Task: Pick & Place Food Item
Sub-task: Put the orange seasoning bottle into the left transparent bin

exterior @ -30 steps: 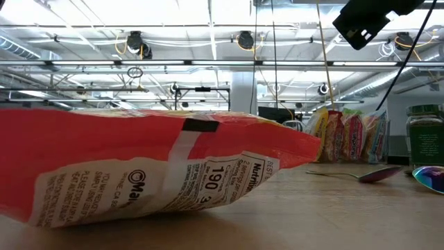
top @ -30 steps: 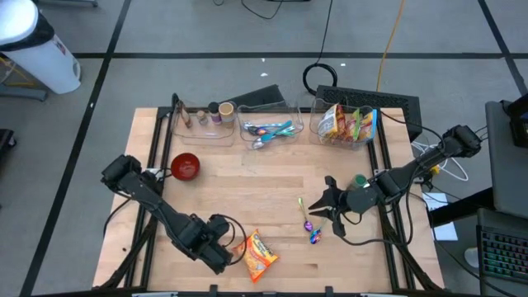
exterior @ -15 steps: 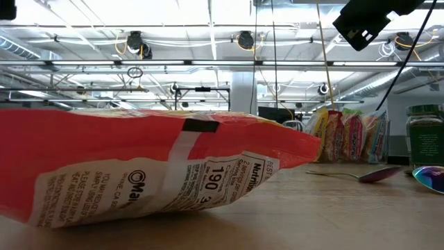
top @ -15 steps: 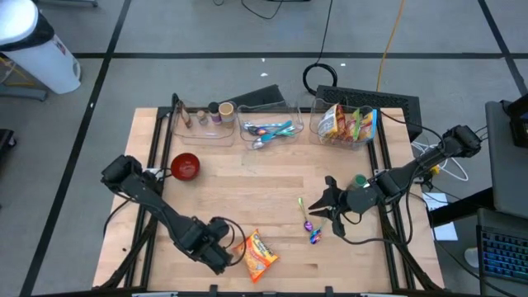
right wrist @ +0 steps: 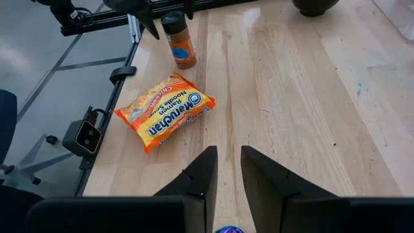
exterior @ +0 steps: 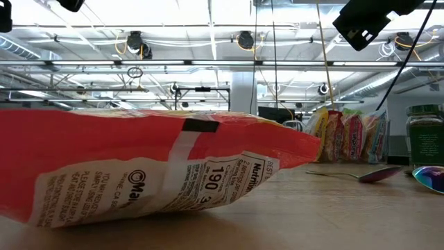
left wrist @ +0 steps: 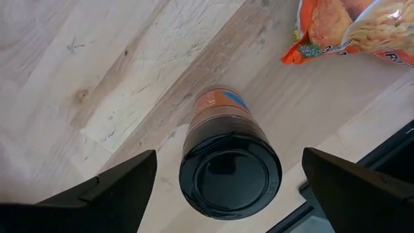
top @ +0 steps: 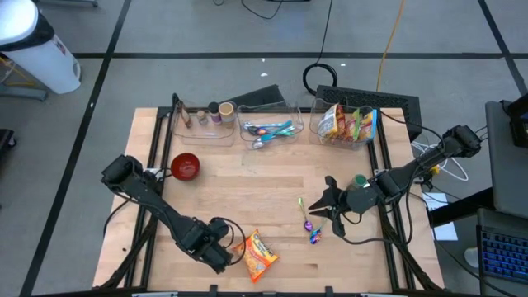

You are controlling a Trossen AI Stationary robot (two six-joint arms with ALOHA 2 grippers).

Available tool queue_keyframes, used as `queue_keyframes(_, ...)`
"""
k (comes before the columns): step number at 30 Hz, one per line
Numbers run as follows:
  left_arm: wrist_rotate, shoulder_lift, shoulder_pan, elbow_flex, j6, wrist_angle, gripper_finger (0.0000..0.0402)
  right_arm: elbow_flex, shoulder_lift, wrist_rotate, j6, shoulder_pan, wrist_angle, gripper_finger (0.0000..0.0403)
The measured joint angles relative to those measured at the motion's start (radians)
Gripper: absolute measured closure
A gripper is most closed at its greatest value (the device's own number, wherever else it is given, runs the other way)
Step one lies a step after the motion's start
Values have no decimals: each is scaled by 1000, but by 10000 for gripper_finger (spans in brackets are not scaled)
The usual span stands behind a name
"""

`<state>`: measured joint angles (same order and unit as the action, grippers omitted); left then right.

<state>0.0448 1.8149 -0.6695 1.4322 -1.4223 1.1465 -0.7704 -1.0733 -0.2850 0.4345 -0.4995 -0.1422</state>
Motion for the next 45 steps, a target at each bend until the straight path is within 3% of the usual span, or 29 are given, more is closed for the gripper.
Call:
queue_keyframes(5, 0, 0, 0, 0, -5, 0, 61, 0, 0, -1, 0, 0, 0, 349)
queue_keyframes(13, 10, 0, 1, 0, -9, 2, 195, 0, 0, -1, 0, 0, 1, 356)
queue_keyframes(25, 122, -31, 3, 0, 71, 7, 196, 0, 0, -1, -7, 0, 1, 356)
queue_keyframes(37, 129, -260, 42, 0, 54, 17, 196, 0, 0, -2, -12, 0, 3, 355)
queue_keyframes(45, 131, -356, 142, 2, 119, 5, 196, 0, 0, -2, -12, 0, 26, 355)
